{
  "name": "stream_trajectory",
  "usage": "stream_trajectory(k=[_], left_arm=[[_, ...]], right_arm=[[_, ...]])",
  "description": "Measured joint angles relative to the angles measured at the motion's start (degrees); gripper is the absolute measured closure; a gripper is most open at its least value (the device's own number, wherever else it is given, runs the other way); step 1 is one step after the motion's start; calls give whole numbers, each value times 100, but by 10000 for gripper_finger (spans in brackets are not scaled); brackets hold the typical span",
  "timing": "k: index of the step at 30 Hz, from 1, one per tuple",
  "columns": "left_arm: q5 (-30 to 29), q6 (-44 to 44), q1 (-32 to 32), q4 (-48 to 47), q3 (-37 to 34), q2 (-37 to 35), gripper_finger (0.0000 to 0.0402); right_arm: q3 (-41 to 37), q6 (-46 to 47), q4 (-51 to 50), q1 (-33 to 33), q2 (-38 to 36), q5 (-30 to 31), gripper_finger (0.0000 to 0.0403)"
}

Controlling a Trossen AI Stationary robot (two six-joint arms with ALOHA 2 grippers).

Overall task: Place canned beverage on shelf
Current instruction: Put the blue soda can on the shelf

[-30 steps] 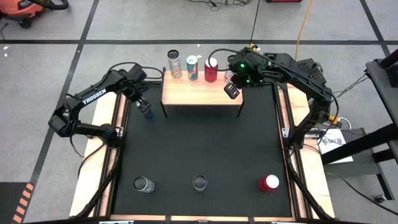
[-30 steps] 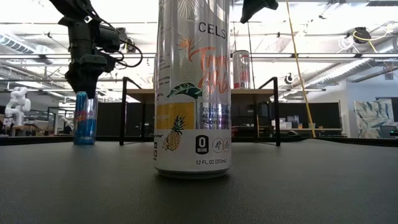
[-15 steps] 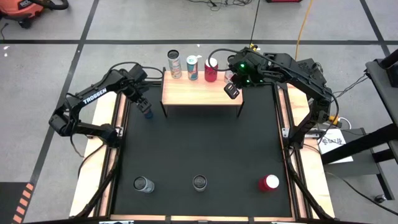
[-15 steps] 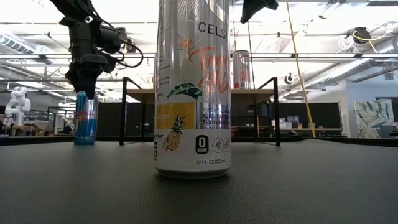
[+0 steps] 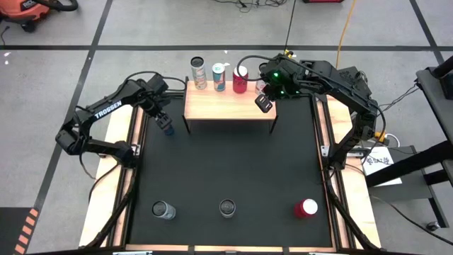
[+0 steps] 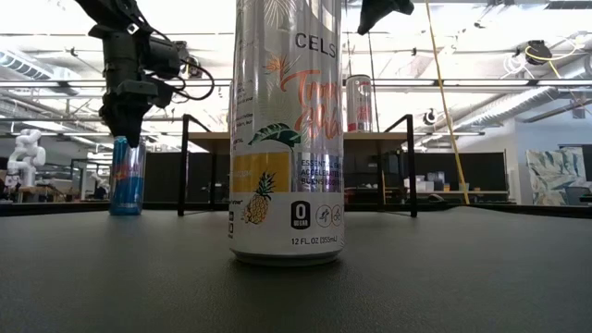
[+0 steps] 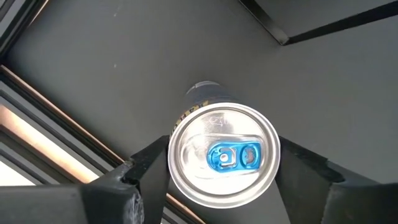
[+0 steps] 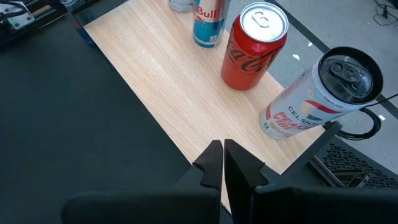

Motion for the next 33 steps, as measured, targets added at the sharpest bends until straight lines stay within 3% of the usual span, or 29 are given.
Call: stream_trajectory(k=[12, 19, 33], left_arm=[[-67, -35, -260, -80, -1, -37, 166], [65, -278, -428, -723, 232, -20, 167], [0, -461, -848, -647, 262, -28, 167]], right_arm=[[0, 0, 12, -1, 0, -1, 403], [0, 1, 12, -1, 0, -1, 403], [0, -64, 51, -5, 0, 11, 403]])
